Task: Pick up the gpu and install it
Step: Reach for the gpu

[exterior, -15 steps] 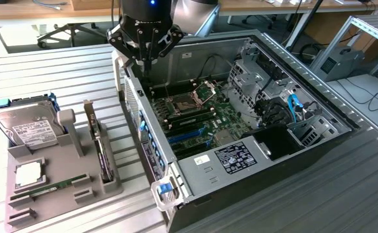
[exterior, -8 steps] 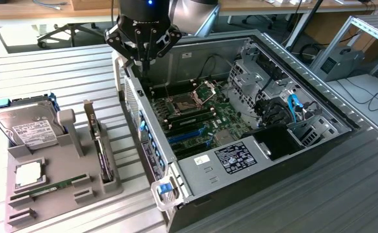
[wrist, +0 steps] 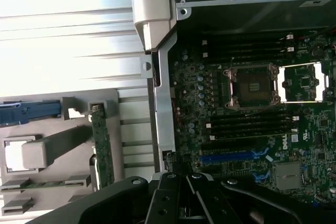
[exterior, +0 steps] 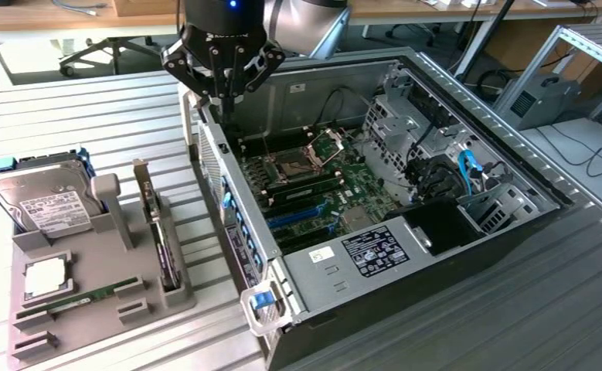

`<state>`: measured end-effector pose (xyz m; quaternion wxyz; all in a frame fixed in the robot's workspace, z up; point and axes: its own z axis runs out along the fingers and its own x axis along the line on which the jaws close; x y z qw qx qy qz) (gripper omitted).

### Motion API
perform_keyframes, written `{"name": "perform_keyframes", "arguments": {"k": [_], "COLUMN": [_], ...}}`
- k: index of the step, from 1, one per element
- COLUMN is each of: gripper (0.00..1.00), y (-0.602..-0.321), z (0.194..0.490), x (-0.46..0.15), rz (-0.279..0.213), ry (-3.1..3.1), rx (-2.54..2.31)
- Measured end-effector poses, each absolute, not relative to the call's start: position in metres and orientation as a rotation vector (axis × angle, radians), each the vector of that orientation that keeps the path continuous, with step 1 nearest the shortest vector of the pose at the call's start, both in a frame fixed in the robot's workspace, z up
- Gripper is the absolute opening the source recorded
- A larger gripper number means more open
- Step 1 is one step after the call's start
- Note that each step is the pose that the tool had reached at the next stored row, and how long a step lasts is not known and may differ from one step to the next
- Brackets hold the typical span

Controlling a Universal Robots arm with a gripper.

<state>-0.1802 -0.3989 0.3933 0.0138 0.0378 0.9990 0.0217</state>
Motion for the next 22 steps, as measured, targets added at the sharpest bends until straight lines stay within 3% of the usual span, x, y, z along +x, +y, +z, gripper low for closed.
{"name": "perform_keyframes", "arguments": {"k": [22], "gripper": [0.11], "y": [-0.3989], "z": [0.3933], "x": [-0.1877], "rz": [0.068], "ry": [3.111], "rx": [0.118]}}
